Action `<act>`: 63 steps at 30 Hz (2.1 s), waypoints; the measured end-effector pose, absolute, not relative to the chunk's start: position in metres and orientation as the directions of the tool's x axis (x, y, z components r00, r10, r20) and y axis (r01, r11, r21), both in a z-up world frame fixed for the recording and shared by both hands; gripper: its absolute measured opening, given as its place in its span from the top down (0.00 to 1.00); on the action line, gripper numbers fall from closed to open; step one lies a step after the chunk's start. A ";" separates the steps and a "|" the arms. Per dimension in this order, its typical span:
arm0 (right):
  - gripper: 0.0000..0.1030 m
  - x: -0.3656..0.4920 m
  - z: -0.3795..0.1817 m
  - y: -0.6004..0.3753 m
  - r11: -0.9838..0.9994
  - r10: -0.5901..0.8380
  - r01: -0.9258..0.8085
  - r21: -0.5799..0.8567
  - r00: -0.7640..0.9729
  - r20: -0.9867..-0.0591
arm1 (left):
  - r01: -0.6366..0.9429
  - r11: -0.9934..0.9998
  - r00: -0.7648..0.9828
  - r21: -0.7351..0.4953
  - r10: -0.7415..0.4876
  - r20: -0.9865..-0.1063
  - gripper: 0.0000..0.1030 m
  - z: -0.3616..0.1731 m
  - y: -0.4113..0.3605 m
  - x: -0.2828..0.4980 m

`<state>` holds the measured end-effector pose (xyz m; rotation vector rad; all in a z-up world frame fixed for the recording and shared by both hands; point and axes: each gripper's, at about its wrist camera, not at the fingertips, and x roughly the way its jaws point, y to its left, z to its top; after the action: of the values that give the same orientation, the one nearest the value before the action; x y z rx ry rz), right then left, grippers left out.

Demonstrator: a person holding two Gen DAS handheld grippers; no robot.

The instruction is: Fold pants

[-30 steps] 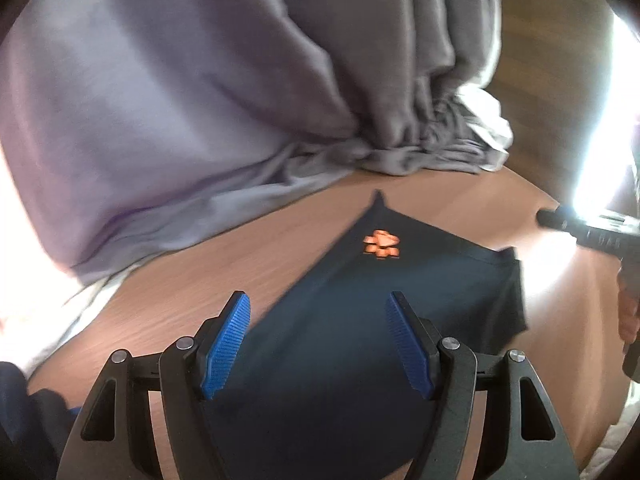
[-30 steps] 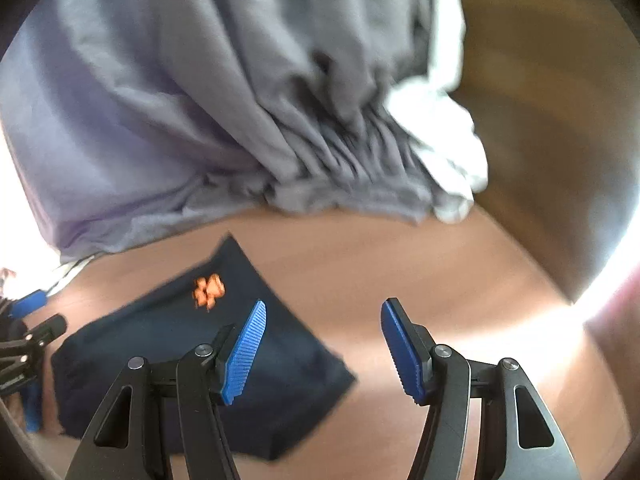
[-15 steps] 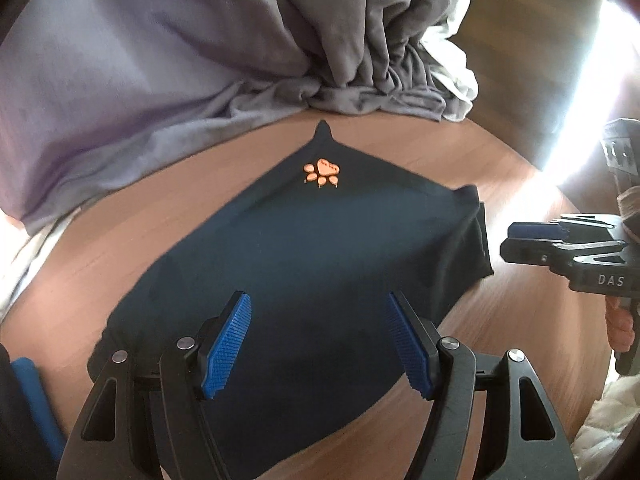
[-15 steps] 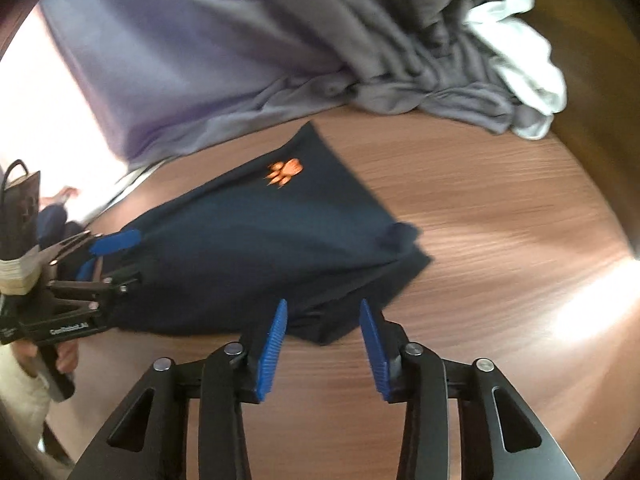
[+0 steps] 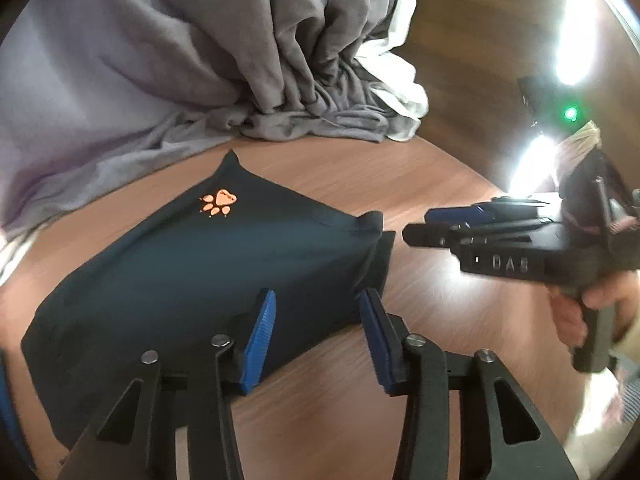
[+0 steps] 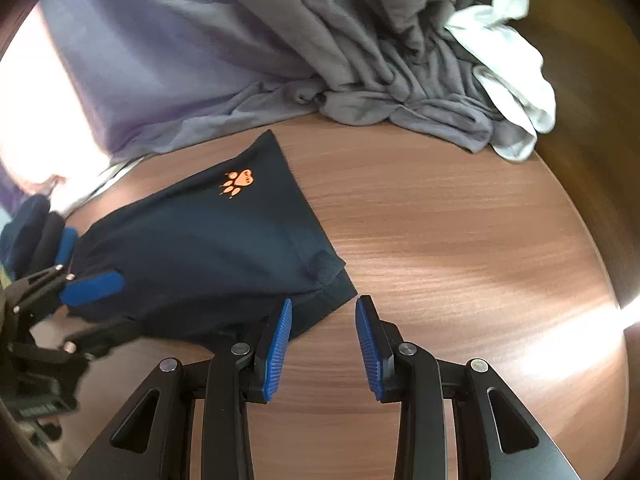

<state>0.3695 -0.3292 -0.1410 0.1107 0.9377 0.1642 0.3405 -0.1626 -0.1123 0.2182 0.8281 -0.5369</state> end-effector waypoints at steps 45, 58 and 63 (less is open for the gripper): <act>0.77 0.404 -0.174 -0.342 0.916 0.285 -0.395 0.071 0.513 -0.810 | 0.176 0.920 0.649 0.351 0.160 -0.744 0.81 -0.166 -0.250 0.343; 0.77 0.405 -0.174 -0.347 0.936 0.230 -0.349 0.034 0.536 -0.812 | 0.257 0.877 0.639 0.407 0.162 -0.752 0.81 -0.163 -0.250 0.322; 0.77 0.400 -0.161 -0.357 0.958 0.199 -0.286 0.037 0.565 -0.801 | 0.262 0.874 0.633 0.411 0.166 -0.756 0.81 -0.166 -0.251 0.321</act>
<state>0.4005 -0.3569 -0.1611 -0.1009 0.9283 0.2859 0.3212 -0.2505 -0.1662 0.5231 0.8947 -0.0576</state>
